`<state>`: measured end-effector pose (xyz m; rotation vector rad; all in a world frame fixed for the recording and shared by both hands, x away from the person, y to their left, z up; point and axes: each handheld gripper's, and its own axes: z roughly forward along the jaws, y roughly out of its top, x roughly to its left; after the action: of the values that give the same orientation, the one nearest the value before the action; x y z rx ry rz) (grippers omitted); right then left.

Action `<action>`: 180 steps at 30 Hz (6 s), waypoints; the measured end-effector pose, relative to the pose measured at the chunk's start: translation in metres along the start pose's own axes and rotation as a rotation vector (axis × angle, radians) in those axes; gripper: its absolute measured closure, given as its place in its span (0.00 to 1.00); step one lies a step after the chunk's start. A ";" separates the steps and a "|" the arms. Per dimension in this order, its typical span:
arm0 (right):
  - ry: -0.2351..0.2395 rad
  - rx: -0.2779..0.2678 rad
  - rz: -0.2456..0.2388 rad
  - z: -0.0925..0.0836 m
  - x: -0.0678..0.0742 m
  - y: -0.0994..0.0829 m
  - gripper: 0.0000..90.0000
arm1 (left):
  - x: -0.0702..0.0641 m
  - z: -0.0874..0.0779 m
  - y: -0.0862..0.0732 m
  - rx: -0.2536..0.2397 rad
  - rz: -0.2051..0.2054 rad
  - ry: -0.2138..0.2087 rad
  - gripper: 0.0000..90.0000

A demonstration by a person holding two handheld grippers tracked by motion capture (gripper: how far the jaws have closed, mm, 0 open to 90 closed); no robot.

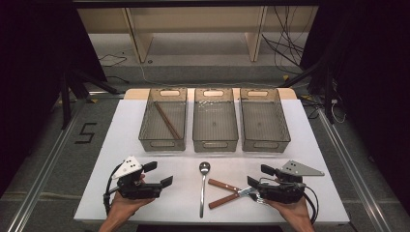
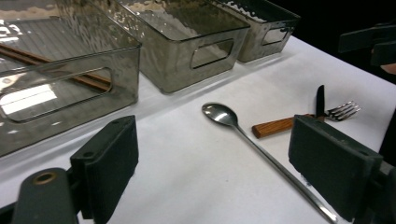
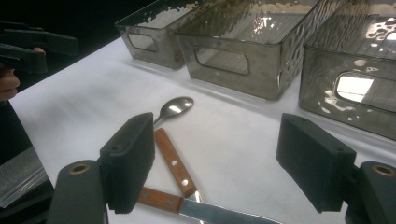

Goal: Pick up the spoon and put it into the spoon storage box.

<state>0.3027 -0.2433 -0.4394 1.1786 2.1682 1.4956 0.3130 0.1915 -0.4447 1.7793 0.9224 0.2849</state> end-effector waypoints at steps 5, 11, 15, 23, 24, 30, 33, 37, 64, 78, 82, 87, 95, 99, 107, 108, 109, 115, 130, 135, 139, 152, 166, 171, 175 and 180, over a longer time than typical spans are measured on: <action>0.002 0.005 -0.005 0.002 0.000 0.000 0.31 | -0.006 0.007 0.003 0.027 -0.005 -0.037 0.17; 0.001 0.004 -0.009 0.001 0.000 0.000 0.31 | -0.016 0.019 0.007 0.063 0.016 -0.068 0.17; 0.000 0.002 -0.007 0.001 0.000 0.000 0.31 | -0.027 0.028 0.011 0.097 0.041 -0.096 0.18; 0.005 0.005 -0.010 0.001 0.000 0.000 0.32 | -0.043 0.046 0.011 0.156 0.087 -0.156 0.24; 0.006 0.005 -0.011 0.001 0.000 0.000 0.32 | -0.044 0.048 0.011 0.160 0.092 -0.164 0.25; 0.006 0.005 -0.014 0.001 0.001 0.001 0.32 | -0.055 0.057 0.011 0.205 0.135 -0.207 0.41; 0.007 0.005 -0.017 0.002 0.002 0.001 0.32 | -0.060 0.063 0.009 0.237 0.154 -0.215 0.50; 0.005 0.005 -0.020 0.001 0.003 0.001 0.32 | -0.064 0.071 0.005 0.270 0.174 -0.229 0.63; 0.009 0.002 -0.023 0.001 0.004 0.002 0.32 | -0.076 0.109 -0.012 0.454 0.243 -0.228 0.99; 0.009 0.000 -0.025 0.000 0.004 0.002 0.32 | -0.072 0.109 -0.011 0.531 0.256 -0.212 0.99; 0.008 0.002 -0.024 0.000 0.004 0.002 0.32 | -0.067 0.105 -0.009 0.550 0.257 -0.187 0.99; 0.007 0.002 -0.024 0.000 0.004 0.002 0.32 | -0.057 0.099 -0.006 0.589 0.258 -0.155 0.99; 0.007 0.000 -0.025 -0.001 0.004 0.002 0.32 | -0.032 0.087 -0.002 0.636 0.239 -0.093 0.99; 0.006 0.001 -0.026 -0.001 0.004 0.002 0.32 | -0.024 0.082 0.000 0.645 0.245 -0.046 0.99; 0.006 0.001 -0.026 -0.001 0.004 0.002 0.32 | -0.003 0.075 0.003 0.646 0.233 0.043 0.99; 0.006 0.001 -0.026 -0.001 0.004 0.002 0.32 | -0.001 0.075 0.003 0.643 0.223 0.046 0.99; 0.006 0.002 -0.026 -0.001 0.004 0.002 0.32 | 0.000 0.075 0.003 0.641 0.223 0.046 0.99; 0.006 0.003 -0.025 -0.001 0.004 0.002 0.32 | 0.001 0.074 0.007 0.631 0.220 0.043 0.96; 0.009 0.007 -0.022 0.000 0.004 0.001 0.32 | 0.009 0.088 0.028 0.728 0.170 0.078 0.44; 0.009 0.007 -0.023 0.000 0.004 0.001 0.32 | 0.010 0.096 0.027 0.770 0.180 0.099 0.49; 0.009 0.006 -0.022 0.000 0.004 0.001 0.32 | 0.009 0.100 0.027 0.797 0.192 0.090 0.59; 0.009 0.006 -0.024 0.000 0.004 0.001 0.32 | 0.005 0.104 0.029 0.831 0.252 0.080 0.79; 0.009 0.007 -0.029 0.000 0.004 0.001 0.33 | 0.002 0.106 0.029 0.841 0.290 0.053 0.92; 0.008 0.007 -0.025 0.000 0.004 0.001 0.33 | 0.002 0.104 0.028 0.833 0.303 0.048 0.93; 0.008 0.006 -0.024 0.000 0.004 0.001 0.33 | 0.002 0.104 0.029 0.821 0.306 0.043 0.93; 0.007 0.005 -0.025 -0.001 0.004 0.001 0.33 | 0.003 0.101 0.032 0.812 0.311 0.038 0.93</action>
<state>0.3005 -0.2406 -0.4371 1.1457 2.1846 1.4875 0.3887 0.1193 -0.4584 2.6825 0.8418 0.1422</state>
